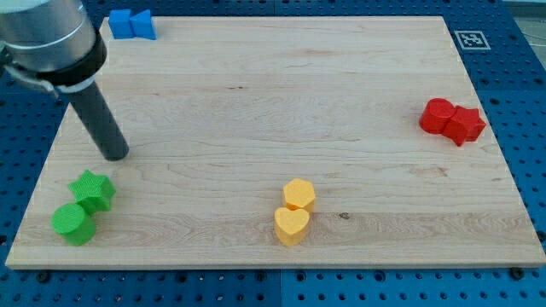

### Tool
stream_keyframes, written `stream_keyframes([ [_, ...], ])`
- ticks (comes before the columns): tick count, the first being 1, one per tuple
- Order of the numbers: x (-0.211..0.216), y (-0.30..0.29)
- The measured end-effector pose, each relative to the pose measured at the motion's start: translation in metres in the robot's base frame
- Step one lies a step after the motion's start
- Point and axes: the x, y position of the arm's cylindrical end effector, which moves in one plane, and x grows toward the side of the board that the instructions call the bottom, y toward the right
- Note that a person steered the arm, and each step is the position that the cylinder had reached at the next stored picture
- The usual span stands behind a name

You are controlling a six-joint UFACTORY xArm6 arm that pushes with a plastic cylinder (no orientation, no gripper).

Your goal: Move your arm to the right side of the board

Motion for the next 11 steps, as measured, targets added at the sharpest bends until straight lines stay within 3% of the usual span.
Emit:
stream_keyframes([
  [3, -0.02, 0.054],
  [8, -0.025, 0.233],
  [10, -0.025, 0.259],
  [11, -0.018, 0.298],
])
